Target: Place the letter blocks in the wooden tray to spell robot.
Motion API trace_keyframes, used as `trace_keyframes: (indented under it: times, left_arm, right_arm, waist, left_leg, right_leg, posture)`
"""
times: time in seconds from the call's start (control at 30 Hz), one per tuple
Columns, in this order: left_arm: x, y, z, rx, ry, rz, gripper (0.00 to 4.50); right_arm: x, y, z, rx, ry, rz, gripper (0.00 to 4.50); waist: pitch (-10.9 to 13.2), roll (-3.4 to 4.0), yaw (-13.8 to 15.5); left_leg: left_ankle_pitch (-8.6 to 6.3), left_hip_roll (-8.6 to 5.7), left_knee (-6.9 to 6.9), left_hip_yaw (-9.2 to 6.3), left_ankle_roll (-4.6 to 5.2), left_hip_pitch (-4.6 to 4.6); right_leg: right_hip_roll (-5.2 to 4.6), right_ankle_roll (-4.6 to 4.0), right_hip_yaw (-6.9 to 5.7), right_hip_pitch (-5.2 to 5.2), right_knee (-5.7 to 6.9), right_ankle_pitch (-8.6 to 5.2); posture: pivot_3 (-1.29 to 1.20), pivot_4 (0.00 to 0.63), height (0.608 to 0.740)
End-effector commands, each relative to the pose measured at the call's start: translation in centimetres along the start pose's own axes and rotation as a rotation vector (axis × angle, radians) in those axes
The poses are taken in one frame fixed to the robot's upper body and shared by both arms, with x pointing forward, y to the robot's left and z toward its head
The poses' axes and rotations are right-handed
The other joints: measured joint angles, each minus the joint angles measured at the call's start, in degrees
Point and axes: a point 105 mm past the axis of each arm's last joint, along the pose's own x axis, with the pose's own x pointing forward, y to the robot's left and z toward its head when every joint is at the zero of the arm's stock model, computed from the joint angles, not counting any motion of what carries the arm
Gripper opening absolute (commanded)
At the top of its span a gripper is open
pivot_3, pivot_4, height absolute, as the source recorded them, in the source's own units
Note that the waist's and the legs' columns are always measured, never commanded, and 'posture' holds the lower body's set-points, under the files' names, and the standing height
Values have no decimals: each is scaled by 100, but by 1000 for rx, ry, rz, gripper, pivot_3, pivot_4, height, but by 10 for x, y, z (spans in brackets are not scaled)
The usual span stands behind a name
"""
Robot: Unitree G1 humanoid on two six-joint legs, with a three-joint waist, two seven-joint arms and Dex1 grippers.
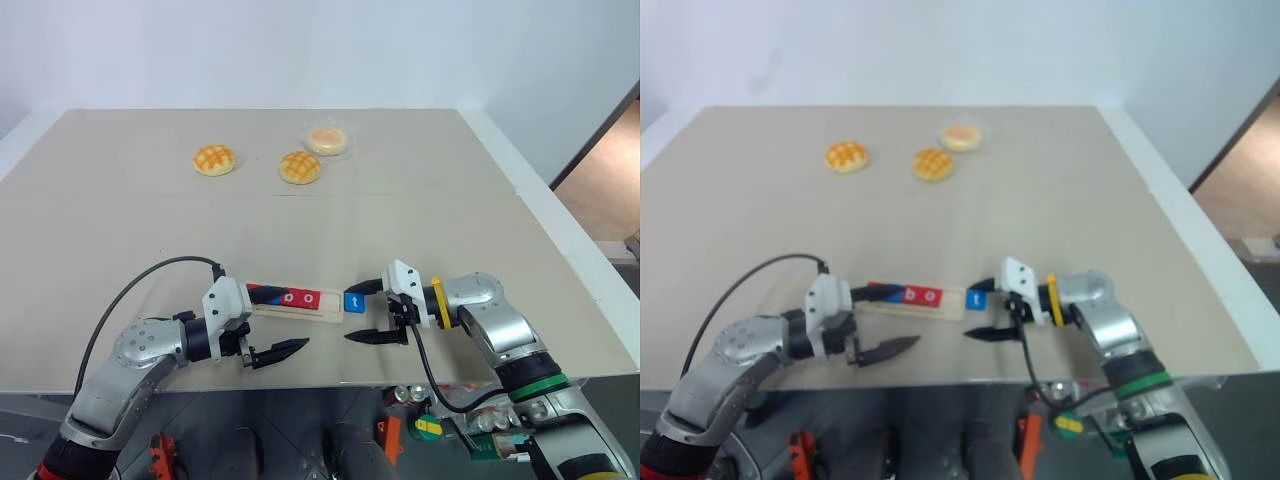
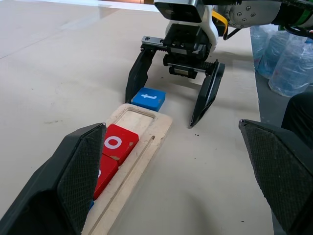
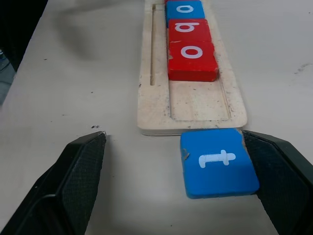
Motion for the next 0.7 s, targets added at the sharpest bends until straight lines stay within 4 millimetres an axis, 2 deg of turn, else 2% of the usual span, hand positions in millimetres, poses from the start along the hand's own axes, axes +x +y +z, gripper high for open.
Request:
trace_keyframes:
  times: [0.03,0.23,0.37,0.47,0.5,0.57,0.63,0.67,0.7]
  left_arm:
    - [-1,-2,7,44,-9,-5,4500]
    - [-1,0,6,51,0,0,4500]
    - [-1,1,4,54,7,-1,4500]
    - [0,1,4,55,8,-1,4500]
    - [0,1,4,56,9,-2,4500]
    - [0,1,4,56,10,-3,4500]
    - [0,2,4,56,11,-5,4500]
    - [0,2,4,56,11,-5,4500]
    - [0,2,4,56,12,-5,4500]
  right_arm:
    - [-8,4,2,9,-3,-33,4230]
    - [-14,8,-8,75,13,-107,4230]
    - [-10,16,-18,144,36,-175,4230]
    - [-7,20,-19,170,26,-220,4230]
    - [-6,21,-18,173,23,-226,3930]
    - [-5,23,-18,186,19,-239,3902]
    - [-6,24,-18,193,19,-251,3299]
    - [-7,24,-18,194,21,-254,3150]
    - [-7,24,-18,195,24,-259,2763]
  waist:
    - [0,0,1]
    - [-1,-1,7]
    - [-2,-2,8]
    - [-3,-3,11]
    - [-3,-3,11]
    - [-4,-3,11]
    - [-4,-3,11]
    - [-3,-3,11]
    - [-3,-4,10]
  left_leg:
    - [0,0,0,0,0,0]
    - [0,0,2,-2,0,2]
    - [0,-3,4,-2,0,5]
    - [0,-4,4,-4,0,11]
    - [0,-4,4,-4,-1,15]
    - [0,-4,4,-3,-1,28]
    - [0,-5,4,-1,-1,37]
    - [0,-5,4,-1,-1,44]
    - [0,-5,4,-2,-1,48]
  right_leg:
    - [0,0,0,0,0,0]
    - [0,0,-1,4,0,0]
    - [-4,2,-1,9,-1,0]
    - [-4,1,-2,14,-1,-1]
    - [-5,1,-3,19,-1,-2]
    - [-6,-9,-1,29,-1,-8]
    - [-6,-19,0,37,-1,-14]
    - [-7,-22,0,44,-2,-16]
    - [-7,-22,0,48,-2,-17]
  posture:
    - [0,150,740]
    - [0,150,740]
    - [0,150,740]
    - [0,150,740]
    - [0,150,740]
    - [0,150,740]
    - [0,150,740]
    - [0,150,740]
    - [0,150,740]
